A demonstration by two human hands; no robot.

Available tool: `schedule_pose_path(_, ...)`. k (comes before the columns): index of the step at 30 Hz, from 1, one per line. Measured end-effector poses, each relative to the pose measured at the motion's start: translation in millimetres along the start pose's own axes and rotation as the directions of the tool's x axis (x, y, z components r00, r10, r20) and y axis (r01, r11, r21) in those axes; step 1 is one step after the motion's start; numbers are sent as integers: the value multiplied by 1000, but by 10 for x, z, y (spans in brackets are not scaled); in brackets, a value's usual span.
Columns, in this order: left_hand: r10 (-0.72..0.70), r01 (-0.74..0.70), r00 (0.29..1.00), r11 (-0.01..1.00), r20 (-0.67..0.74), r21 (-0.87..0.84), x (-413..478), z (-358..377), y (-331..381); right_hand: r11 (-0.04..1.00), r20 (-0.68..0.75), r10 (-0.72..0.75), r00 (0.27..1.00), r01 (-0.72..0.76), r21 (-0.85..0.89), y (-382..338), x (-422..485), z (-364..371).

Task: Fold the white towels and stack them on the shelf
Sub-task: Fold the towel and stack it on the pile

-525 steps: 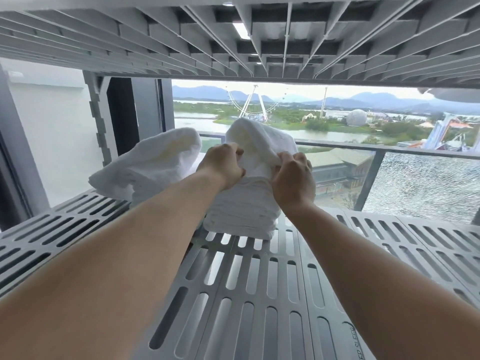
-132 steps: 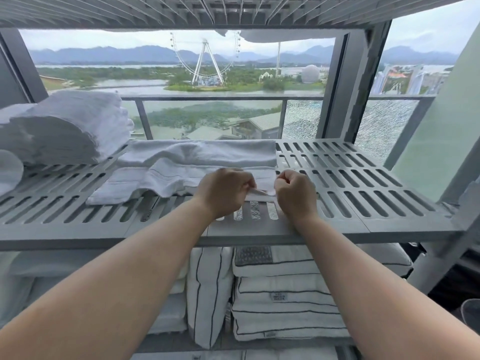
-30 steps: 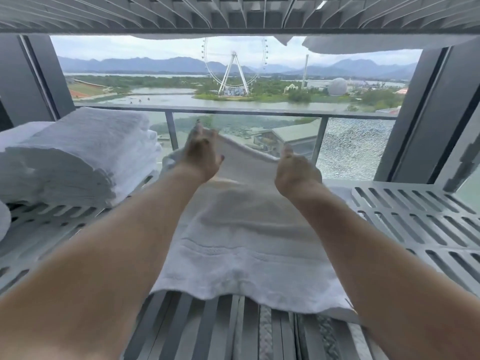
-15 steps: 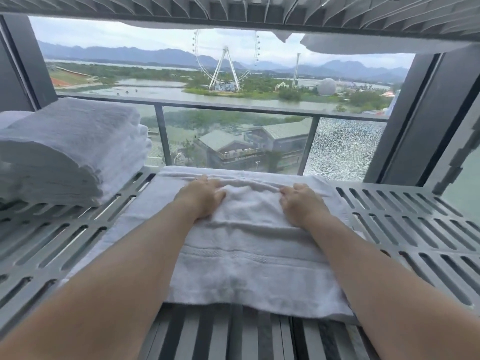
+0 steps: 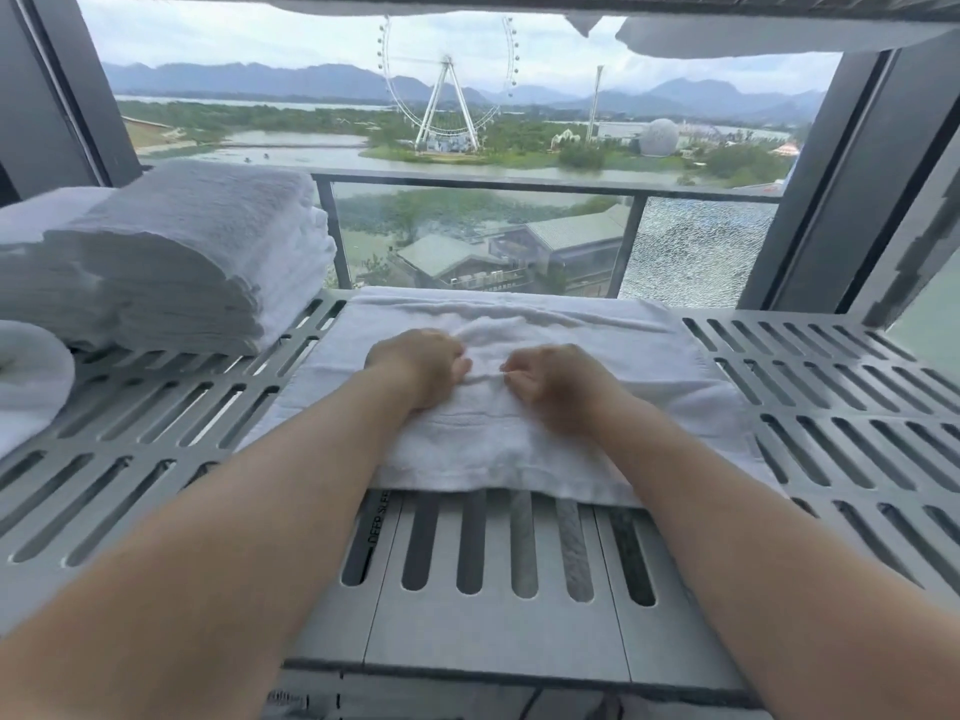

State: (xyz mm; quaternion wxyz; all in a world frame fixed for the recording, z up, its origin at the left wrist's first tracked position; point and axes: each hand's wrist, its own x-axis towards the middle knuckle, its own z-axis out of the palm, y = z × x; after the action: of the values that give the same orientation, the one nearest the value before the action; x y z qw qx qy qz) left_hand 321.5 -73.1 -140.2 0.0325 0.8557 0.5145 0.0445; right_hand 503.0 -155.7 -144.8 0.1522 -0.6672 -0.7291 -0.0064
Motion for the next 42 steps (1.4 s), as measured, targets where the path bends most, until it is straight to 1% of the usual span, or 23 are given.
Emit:
schedule_pose_path(2,-71,67,996,995,49,71,-94,-30,32,1000,123,5,992,-4,-9,23,-93,-9)
schedule_pose_path(4,-107,104,993,991,40,88,-177,-65,122,997,167,39,985,-26,-77,70,-183,-16)
schedule_pose_path(5,-102,99,994,991,26,90,-225,-76,195,992,135,80,988,-65,-109,110,-236,-15)
schedule_pose_path(6,-74,74,997,993,1,92,-270,-76,281,985,58,124,991,-116,-128,153,-297,-18)
schedule_pose_path(7,-26,29,999,995,-34,93,-315,-70,374,976,-52,156,986,-162,-144,194,-370,-36)
schedule_pose_path(9,89,-82,990,994,-113,66,-404,-60,588,957,-271,160,949,-217,-194,263,-541,-116)
schedule_pose_path(10,143,-139,979,990,-147,38,-442,-62,707,945,-338,160,927,-243,-220,311,-637,-158)
schedule_pose_path(12,229,-238,952,971,-205,-18,-532,-65,974,928,-376,186,908,-288,-237,448,-835,-226)
schedule_pose_path(13,253,-266,938,964,-237,-23,-584,-63,1113,935,-355,214,910,-295,-194,532,-925,-252)
schedule_pose_path(14,264,-274,925,962,-274,-1,-634,-52,1253,952,-301,253,920,-292,-93,614,-1014,-284)
schedule_pose_path(16,246,-244,904,968,-350,49,-727,-3,1510,948,-156,290,944,-262,179,753,-1185,-367)
schedule_pose_path(17,239,-242,901,970,-362,40,-771,27,1628,931,-127,283,951,-240,274,790,-1277,-417)
schedule_pose_path(19,298,-324,904,945,-306,-37,-851,83,1816,903,-192,311,931,-227,365,865,-1427,-482)
schedule_pose_path(21,407,-443,889,878,-208,-179,-964,150,2016,886,-282,390,876,-273,376,979,-1627,-501)
schedule_pose_path(22,449,-480,875,851,-181,-212,-1021,172,2091,877,-303,425,853,-306,370,1030,-1717,-495)
schedule_pose_path(24,491,-517,853,841,-175,-162,-1090,198,2178,865,-303,453,839,-331,377,1114,-1857,-491)
schedule_pose_path(28,493,-512,822,859,-285,11,-1141,227,2214,860,-263,432,863,-306,408,1172,-2012,-519)
schedule_pose_path(30,475,-486,818,872,-324,54,-1163,259,2239,859,-260,426,867,-297,417,1185,-2048,-521)
schedule_pose_path(32,447,-470,831,882,-330,11,-1178,280,2244,861,-267,423,866,-293,416,1174,-2064,-527)
schedule_pose_path(34,426,-469,843,881,-330,-60,-1183,292,2237,882,-272,386,881,-266,390,1156,-2075,-536)
schedule_pose_path(37,357,-414,885,897,-299,-157,-1168,291,2235,909,-275,333,902,-229,349,1124,-2092,-544)
schedule_pose_path(40,294,-360,916,903,-272,-235,-1129,292,2229,909,-285,324,902,-213,358,1105,-2105,-545)
schedule_pose_path(42,286,-358,918,896,-275,-262,-1133,272,2214,908,-265,305,915,-196,371,1097,-2115,-550)
